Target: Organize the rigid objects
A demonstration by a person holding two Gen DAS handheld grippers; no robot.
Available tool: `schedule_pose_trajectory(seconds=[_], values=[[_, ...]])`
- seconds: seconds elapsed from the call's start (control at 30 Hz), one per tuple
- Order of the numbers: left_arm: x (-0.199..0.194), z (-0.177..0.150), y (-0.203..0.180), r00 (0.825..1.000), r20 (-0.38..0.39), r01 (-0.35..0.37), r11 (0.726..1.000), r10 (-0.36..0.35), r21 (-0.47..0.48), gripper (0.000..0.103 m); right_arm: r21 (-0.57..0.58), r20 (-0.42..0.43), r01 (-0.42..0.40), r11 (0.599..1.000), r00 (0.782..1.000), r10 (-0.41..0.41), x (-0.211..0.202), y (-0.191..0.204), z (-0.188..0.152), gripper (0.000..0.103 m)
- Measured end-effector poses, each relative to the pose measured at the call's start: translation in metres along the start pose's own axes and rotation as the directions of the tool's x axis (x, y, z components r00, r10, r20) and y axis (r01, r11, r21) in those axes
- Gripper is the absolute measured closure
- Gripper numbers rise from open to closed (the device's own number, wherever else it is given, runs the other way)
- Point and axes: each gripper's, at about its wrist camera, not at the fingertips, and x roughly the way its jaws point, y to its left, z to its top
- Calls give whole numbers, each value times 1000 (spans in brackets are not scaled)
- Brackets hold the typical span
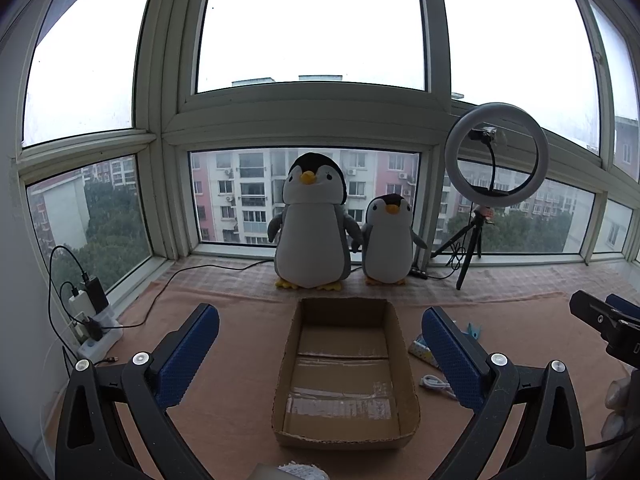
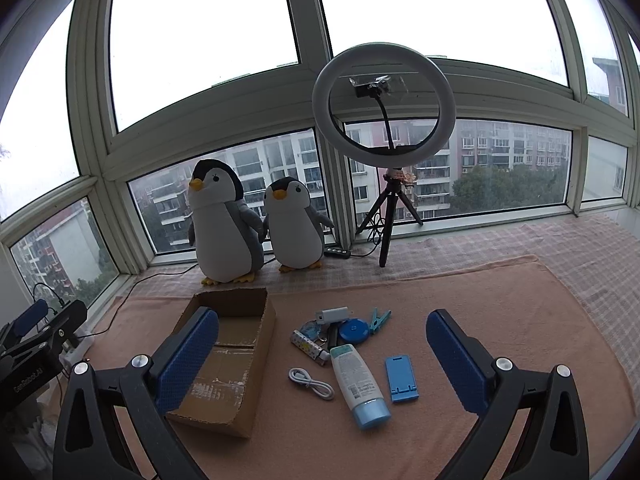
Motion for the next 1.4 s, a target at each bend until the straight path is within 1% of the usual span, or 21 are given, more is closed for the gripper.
schedule_pose_trajectory(seconds=[1.4], values=[[0, 6, -3, 1000, 0, -3, 1000, 3, 1, 1, -7, -17, -13, 1000, 1000, 13, 2, 6, 0, 0]])
